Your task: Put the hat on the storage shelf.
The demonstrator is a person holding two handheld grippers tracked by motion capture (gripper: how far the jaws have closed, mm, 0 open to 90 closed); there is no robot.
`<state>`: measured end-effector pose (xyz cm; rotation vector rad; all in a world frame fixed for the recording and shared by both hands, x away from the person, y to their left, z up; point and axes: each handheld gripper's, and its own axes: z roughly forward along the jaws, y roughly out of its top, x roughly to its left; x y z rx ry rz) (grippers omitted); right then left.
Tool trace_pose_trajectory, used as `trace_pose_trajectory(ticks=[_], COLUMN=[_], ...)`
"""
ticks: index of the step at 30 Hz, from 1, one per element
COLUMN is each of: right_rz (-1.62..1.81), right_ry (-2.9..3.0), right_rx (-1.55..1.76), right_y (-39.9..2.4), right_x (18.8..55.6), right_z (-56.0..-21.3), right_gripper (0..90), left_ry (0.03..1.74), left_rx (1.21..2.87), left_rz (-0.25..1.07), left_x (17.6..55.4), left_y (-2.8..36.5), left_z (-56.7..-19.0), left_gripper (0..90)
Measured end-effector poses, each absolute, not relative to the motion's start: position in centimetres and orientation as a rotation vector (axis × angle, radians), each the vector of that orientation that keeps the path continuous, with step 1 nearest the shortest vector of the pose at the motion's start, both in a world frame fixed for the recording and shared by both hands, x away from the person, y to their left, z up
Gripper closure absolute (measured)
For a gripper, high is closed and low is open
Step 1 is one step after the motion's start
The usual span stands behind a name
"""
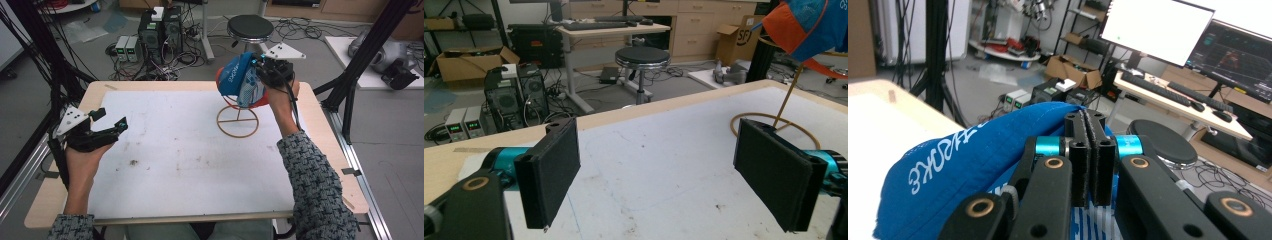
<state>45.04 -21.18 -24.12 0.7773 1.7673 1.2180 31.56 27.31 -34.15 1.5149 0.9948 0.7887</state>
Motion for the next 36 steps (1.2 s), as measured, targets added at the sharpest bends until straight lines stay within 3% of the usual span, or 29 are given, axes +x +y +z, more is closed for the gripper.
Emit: trace_pose_trajectory(ticks=[9, 20, 36], right_rz=[1.239, 1.244, 1.263], right_ry=[1.727, 1.716, 1.609], right_rx=[0.792, 0.789, 0.866], right_y=[-21.7, -21.8, -25.9], right_x=[45.0, 44.9, 44.3], right_z=[-24.4, -24.4, -23.5], right_gripper=[88.5, 80.8, 49.8], left_ry=[0.995, 0.993, 0.997], left_rx=[1.520, 1.514, 1.513], left_rz=[0.785, 0.786, 0.788], left_x=[31.7, 31.6, 31.6], left_y=[27.2, 27.3, 27.4], left_z=[-34.3, -34.2, -34.2], left_gripper=[18.8, 18.8, 18.8])
